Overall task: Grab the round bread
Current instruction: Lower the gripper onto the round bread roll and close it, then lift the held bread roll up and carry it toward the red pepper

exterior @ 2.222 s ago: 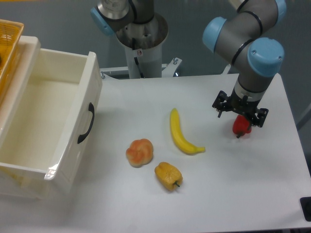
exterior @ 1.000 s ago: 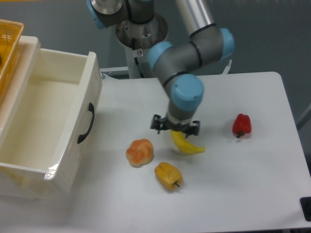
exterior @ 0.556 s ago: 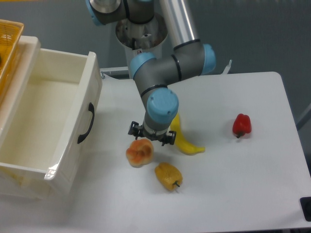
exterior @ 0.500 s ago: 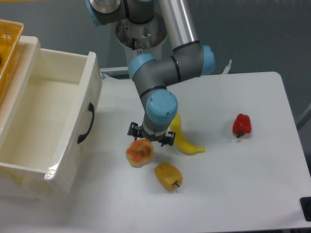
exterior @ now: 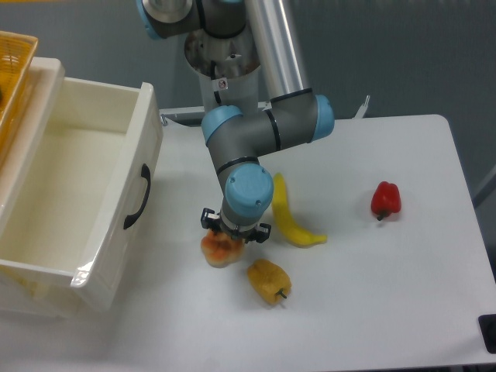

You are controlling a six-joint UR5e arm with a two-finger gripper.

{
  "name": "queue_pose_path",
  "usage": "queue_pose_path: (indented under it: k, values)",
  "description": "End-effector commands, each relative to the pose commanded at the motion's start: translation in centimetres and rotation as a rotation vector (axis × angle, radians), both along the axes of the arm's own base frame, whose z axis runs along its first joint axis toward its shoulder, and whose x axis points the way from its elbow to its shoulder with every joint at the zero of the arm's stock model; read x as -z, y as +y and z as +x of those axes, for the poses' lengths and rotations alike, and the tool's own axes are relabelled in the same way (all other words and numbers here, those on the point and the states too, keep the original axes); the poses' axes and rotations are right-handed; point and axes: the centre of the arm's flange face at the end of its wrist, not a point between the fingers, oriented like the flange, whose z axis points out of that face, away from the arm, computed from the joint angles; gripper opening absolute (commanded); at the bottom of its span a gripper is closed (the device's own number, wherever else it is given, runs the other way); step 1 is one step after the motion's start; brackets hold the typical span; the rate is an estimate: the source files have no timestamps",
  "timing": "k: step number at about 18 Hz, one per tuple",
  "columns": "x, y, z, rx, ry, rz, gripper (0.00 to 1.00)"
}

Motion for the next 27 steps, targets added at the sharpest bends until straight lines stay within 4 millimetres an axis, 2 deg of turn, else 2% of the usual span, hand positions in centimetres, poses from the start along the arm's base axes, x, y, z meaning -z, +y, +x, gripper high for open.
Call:
queue_pose_path:
  k: [1,2,4,8,13,15,18,22,27]
  values:
    - [-0.1,0.1,-0.1,-0.006,0.004,0.0,0.16]
    - [-0.4,0.2,-0.2,-0.006,0.008,0.004,0.05]
    - [-0.5,0.2,-0.4,-0.002,0.02,-0.002,0.04]
    - [-2.3,0.0,-1.7,-0.014,0.052,0.011,0.0]
    - [-6.6,-1.9,-4.1,-0.055,0.099,0.05,0.0]
    - [-8.7,-2.7,-5.9,-0.037,0.115,0.055,0.0]
    - [-11.6,-4.3,-9.3,0.081,0.149,0.013,0.0]
    - [-15.5,-7.5,-13.9,0.126,0.18,0.02,0.0]
    - [-19.7,-11.8,-18.7,0.312,0.183,-0.003,0.0]
